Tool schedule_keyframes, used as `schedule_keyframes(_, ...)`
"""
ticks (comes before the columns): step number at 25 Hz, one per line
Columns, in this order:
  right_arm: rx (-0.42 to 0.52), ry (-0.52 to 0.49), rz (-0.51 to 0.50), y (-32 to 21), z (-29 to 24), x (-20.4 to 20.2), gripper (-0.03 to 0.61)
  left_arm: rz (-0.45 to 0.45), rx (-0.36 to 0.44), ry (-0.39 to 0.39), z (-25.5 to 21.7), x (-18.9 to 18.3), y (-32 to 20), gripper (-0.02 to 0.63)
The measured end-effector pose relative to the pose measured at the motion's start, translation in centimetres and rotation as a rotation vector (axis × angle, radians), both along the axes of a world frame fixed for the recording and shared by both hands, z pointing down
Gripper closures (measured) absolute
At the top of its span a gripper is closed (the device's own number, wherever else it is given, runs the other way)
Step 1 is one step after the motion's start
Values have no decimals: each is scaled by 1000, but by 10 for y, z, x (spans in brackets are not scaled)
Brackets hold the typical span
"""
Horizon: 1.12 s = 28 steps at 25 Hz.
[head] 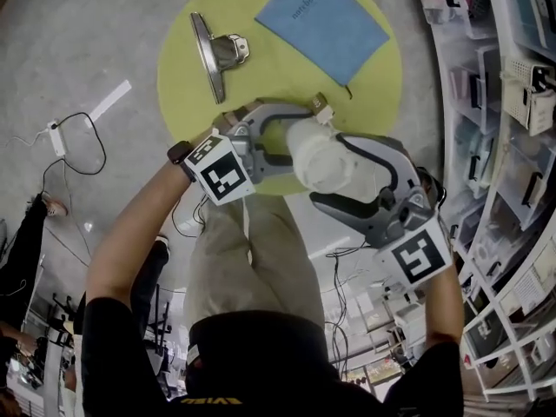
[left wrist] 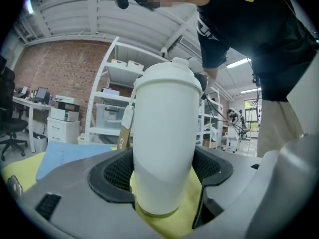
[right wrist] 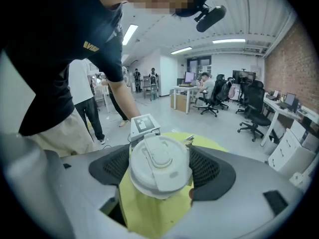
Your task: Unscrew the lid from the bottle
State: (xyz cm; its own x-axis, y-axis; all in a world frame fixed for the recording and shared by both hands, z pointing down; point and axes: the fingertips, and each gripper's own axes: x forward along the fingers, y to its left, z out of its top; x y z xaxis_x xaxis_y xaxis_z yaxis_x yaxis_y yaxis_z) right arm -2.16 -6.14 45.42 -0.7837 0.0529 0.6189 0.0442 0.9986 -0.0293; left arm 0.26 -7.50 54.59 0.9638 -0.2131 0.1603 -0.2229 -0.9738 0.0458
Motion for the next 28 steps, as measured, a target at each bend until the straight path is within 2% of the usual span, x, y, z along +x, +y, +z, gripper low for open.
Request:
schedule_keyframes(1, -31, 16, 26, 1, 3, 1, 176, -1, -4, -2, 0, 0, 0, 235)
schedule_keyframes(2, -62, 34, 68, 3, 6, 3, 113, -2, -8, -2, 0, 0, 1, 236)
schedule_keyframes(3, -83, 34, 134, 3, 7, 3, 109, -3, -10, -1, 0, 0, 1, 235)
schedule_keyframes(5, -82, -46, 325, -5, 0, -2, 109, -10, -16, 3, 1, -2, 2, 235)
schedule_keyframes(10, 9, -295, 783, -33, -25, -6, 112, -37, -35, 6, 3, -1, 1, 235)
schedule_keyframes(13, 89, -321, 995, -37, -29, 1, 115, -54, -43, 12, 4, 1, 1, 233)
schedule_keyframes(15, 137, -303, 1092, -37, -28, 4, 115, -65, -48, 19, 5, 0, 1, 233)
schedule_keyframes(18, 142, -274, 1164, -37, -20, 3, 117, -76, -57, 20, 6, -1, 1, 232)
schedule_keyframes(20, 135, -271, 1174, -36, -18, 4, 144, -78, -60, 15, 6, 0, 2, 232)
schedule_keyframes(28, 138, -262, 1037, -30, -14, 2, 153, -60, -57, 15, 7, 1, 2, 233)
